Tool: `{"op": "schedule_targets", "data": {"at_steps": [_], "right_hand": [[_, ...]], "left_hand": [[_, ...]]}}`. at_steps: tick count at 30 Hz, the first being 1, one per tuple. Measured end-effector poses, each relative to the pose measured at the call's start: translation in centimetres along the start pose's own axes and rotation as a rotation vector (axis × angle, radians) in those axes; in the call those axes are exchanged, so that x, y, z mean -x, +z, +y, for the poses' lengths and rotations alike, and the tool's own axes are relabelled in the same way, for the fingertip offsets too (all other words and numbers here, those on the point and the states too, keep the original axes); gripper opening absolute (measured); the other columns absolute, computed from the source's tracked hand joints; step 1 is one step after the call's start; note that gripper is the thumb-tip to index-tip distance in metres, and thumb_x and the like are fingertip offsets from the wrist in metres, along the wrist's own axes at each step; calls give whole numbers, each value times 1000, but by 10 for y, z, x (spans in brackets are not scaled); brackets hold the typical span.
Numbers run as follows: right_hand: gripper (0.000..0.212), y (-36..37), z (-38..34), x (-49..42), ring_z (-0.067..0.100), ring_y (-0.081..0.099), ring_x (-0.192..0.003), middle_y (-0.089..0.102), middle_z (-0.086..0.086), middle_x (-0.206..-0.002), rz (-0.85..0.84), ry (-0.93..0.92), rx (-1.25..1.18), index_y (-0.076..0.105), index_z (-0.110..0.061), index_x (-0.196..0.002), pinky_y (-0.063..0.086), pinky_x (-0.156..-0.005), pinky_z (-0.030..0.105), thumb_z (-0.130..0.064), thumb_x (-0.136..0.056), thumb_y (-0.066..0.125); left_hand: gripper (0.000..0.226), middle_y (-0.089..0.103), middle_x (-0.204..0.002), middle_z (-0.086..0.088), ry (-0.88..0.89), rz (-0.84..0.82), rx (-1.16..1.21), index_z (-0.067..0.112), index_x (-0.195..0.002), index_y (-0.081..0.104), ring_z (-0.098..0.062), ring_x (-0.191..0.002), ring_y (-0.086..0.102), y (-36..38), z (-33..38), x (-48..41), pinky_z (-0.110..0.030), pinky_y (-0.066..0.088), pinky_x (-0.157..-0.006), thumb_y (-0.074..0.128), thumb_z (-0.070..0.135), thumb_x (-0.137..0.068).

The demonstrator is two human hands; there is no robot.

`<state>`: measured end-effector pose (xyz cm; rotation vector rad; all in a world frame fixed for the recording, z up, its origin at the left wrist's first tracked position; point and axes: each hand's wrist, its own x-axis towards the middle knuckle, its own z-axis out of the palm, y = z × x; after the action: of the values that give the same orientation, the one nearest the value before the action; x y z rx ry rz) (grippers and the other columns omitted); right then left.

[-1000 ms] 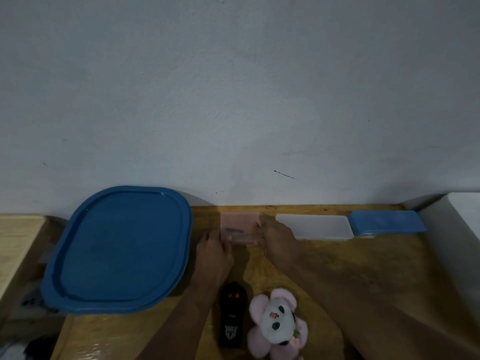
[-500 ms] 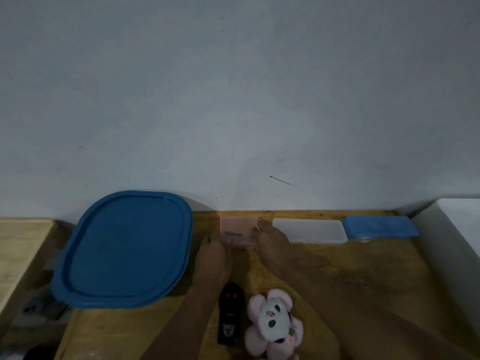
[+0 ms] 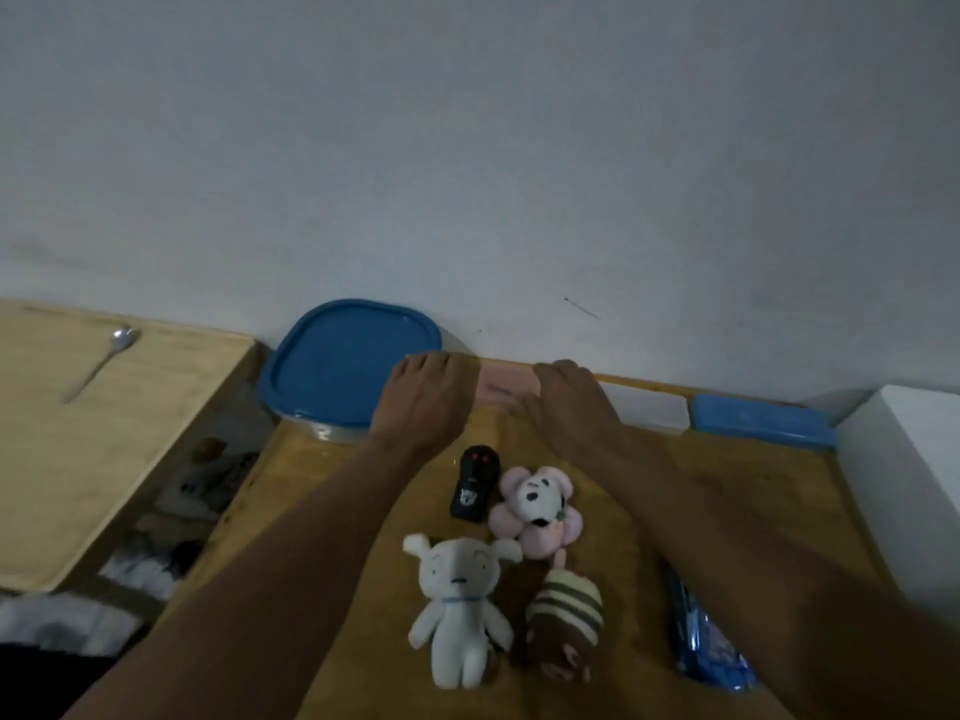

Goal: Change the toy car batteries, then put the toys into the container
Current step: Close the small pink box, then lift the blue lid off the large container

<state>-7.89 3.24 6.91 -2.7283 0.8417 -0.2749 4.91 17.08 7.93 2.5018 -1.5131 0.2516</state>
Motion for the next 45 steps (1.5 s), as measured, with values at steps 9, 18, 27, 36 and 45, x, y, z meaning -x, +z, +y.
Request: {"op": "schedule_targets", "data": {"at_steps": [9,18,27,36,45], "right_hand": [[38,-10,-40,71,32,50,-112,55,16,-122,24,-124,-54,54,-8,-121,43,-91,39,-36,-96,47],[33,-8,-78,63,29,51,-108,55,13,-117,23,-127,-100,54,-10,-113,46,-87,40,-37,-96,48],[34,18,-112,-17,24,54,-98,54,8,-113,-47,83,-158,53,-12,-112,44,-76,33,-40,-96,43],[24,73,-135,-83,15,56,-67,61,2,-82,-123,398,-309,58,-14,-94,45,-51,25,-37,-95,52],[19,74,-137,-105,8,49,-59,59,0,-83,-184,549,-277,60,-12,-105,37,-43,20,-27,-95,53]], "left_hand": [[37,59,-125,-14,-191,-2,-53,7,-126,51,-31,-115,55,-43,9,105,-43,40,-101,41,27,-97],[39,59,-123,-14,-256,-15,-76,7,-128,50,-32,-112,56,-51,-24,109,-45,42,-97,44,30,-96],[35,59,-115,-16,-302,-10,12,7,-119,51,-32,-99,58,-43,-117,41,-42,48,-81,47,31,-95],[47,53,-118,-20,-523,-182,213,2,-119,47,-33,-104,55,-5,-210,-20,-38,46,-78,54,40,-93],[63,56,-109,-20,-594,-325,309,4,-112,48,-35,-96,59,22,-236,-39,-44,57,-78,71,51,-77]]}}
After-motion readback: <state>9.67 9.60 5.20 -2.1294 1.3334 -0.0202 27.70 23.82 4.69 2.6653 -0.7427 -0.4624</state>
